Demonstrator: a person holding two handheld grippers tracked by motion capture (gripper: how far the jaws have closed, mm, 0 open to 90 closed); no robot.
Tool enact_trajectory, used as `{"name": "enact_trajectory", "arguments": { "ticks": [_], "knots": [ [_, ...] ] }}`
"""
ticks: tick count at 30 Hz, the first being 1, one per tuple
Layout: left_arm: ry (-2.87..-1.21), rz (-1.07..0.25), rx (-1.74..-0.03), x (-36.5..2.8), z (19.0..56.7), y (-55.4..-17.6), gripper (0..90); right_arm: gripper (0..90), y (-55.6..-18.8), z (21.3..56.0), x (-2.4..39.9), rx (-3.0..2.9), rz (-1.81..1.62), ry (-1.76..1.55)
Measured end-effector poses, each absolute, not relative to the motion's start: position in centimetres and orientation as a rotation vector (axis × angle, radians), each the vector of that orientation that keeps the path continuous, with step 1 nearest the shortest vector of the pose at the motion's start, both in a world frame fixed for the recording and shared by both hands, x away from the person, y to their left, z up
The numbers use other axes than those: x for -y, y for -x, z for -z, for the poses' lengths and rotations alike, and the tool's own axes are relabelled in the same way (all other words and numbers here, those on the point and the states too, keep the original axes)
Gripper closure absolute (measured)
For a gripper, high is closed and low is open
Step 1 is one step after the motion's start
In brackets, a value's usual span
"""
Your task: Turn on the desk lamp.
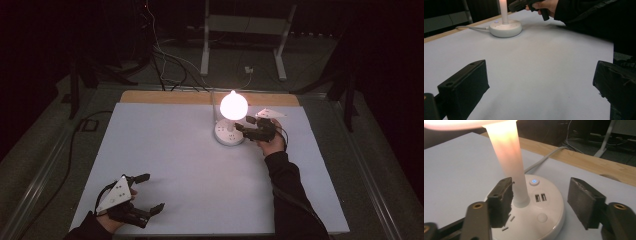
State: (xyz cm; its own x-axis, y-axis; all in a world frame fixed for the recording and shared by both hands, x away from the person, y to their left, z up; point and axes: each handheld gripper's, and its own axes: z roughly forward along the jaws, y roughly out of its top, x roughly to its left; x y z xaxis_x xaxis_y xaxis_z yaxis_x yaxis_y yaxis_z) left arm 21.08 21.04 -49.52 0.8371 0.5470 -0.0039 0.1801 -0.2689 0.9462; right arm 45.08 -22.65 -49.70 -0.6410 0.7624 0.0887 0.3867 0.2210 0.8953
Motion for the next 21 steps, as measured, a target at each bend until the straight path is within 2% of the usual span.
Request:
{"name": "enact_trajectory", "arguments": {
  "ticks": [1,3,5,6,7,8,9,21],
  "knots": [
    [-1.838,-0.388,-0.550,-21.1,49.5,-21.1,0.5,26.0,-44.9,49.5,22.7,-2.132,-1.395,-1.080],
    [-1.837,-0.388,-0.552,-21.1,49.5,-21.1,0.5,23.5,-44.8,49.5,22.6,-2.136,-1.394,-1.078],
    [-1.837,-0.389,-0.553,-21.1,49.5,-21.1,0.5,15.0,-44.6,49.4,22.7,-2.149,-1.394,-1.071],
    [-1.836,-0.389,-0.553,-21.0,49.4,-21.2,0.5,13.6,-44.4,49.3,22.7,-2.162,-1.392,-1.070],
    [-1.835,-0.390,-0.553,-21.0,49.4,-21.2,0.5,5.3,-44.0,49.1,22.8,-2.192,-1.405,-1.041],
    [-1.836,-0.390,-0.553,-21.0,49.4,-21.2,0.5,5.3,-44.0,49.1,22.8,-2.192,-1.405,-1.041],
    [-1.835,-0.388,-0.555,-21.0,49.4,-21.2,0.5,0.0,-43.8,49.0,22.9,-2.207,-1.415,-1.026],
    [-1.831,-0.387,-0.556,-21.0,49.5,-21.3,0.5,0.0,-40.3,48.2,24.6,-2.255,-1.490,-1.047]
  ]
}}
